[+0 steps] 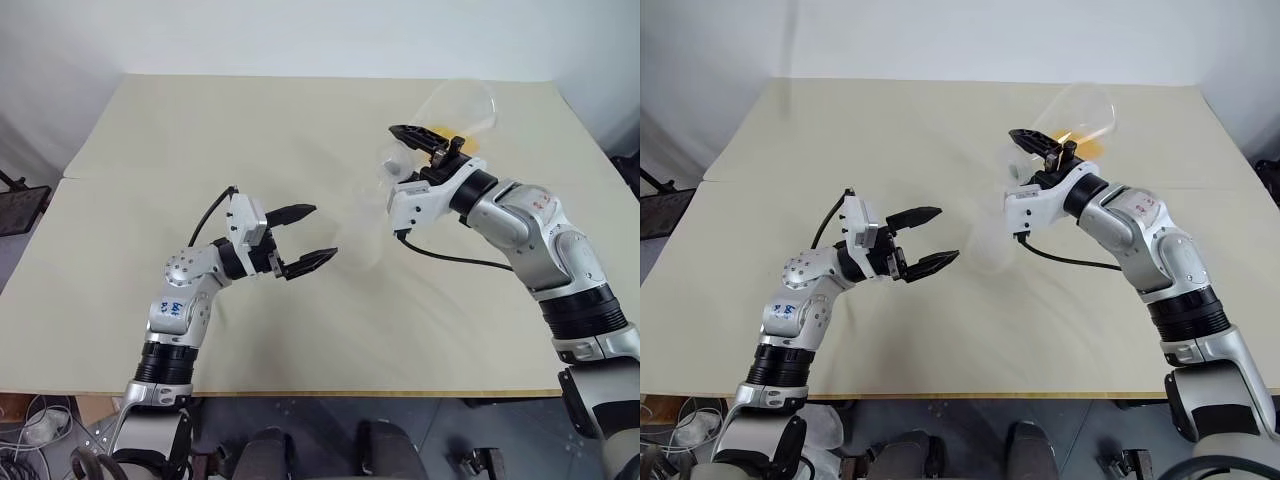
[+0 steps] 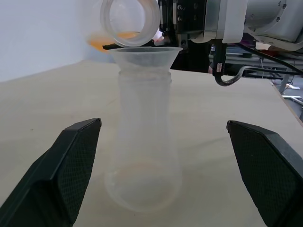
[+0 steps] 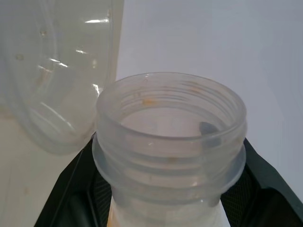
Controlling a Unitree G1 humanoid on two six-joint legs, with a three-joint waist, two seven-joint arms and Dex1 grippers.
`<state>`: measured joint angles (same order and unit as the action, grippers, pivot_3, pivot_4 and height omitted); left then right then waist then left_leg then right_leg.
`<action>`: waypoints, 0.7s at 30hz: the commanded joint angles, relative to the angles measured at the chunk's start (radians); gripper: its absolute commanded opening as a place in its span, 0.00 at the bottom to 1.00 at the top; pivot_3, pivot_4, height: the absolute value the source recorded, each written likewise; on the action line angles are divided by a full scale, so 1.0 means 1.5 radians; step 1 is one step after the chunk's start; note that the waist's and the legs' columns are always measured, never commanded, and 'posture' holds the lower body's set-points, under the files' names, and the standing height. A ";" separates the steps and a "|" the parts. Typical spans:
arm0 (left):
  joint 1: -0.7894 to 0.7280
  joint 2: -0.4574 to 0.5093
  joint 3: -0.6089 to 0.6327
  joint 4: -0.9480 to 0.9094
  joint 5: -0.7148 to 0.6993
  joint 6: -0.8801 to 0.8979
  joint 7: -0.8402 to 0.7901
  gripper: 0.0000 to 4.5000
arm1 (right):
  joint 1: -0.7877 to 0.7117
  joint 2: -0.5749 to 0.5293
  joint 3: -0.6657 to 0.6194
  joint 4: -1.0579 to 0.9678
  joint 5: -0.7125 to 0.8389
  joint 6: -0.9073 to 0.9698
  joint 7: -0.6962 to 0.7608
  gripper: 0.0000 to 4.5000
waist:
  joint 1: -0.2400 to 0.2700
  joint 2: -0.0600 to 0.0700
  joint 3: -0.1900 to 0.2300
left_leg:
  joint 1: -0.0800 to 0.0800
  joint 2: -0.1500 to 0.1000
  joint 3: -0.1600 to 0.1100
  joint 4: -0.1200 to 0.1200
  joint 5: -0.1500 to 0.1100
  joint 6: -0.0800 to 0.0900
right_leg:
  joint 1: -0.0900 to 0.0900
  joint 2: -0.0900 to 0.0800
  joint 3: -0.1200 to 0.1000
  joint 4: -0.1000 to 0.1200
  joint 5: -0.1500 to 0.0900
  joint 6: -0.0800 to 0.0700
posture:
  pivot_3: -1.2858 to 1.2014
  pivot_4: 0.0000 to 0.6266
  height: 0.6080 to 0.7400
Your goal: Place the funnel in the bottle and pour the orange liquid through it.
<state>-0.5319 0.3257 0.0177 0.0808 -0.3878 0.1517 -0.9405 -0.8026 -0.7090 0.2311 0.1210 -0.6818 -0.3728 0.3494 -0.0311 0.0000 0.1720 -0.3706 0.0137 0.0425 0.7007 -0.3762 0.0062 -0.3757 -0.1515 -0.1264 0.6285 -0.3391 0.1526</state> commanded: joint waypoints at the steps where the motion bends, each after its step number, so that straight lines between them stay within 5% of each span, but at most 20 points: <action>1: 0.004 -0.001 -0.004 -0.035 -0.012 -0.004 0.001 1.00 | -0.019 -0.009 -0.009 -0.013 -0.012 -0.015 -0.022 0.55 | 0.000 0.000 0.000 | 0.000 0.000 0.000 0.000 0.000 0.000 | 0.000 0.000 0.000 0.000 0.000 0.000 | 0.52 0.24 1.00; 21: 0.005 -0.008 -0.003 -0.038 -0.011 -0.007 0.013 1.00 | -0.042 -0.019 -0.014 0.002 -0.081 -0.039 -0.092 0.55 | 0.000 0.000 0.000 | 0.000 0.000 0.000 0.000 0.000 0.000 | 0.000 0.000 0.000 0.000 0.000 0.000 | 0.52 0.24 1.00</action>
<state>-0.5318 0.3167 0.0158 0.0577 -0.3883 0.1519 -0.9243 -0.8392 -0.7164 0.2310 0.1510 -0.8017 -0.4183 0.2375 -0.0315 0.0001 0.1720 -0.3706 0.0138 0.0424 0.7005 -0.3762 0.0062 -0.3757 -0.1515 -0.1264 0.6284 -0.3391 0.1526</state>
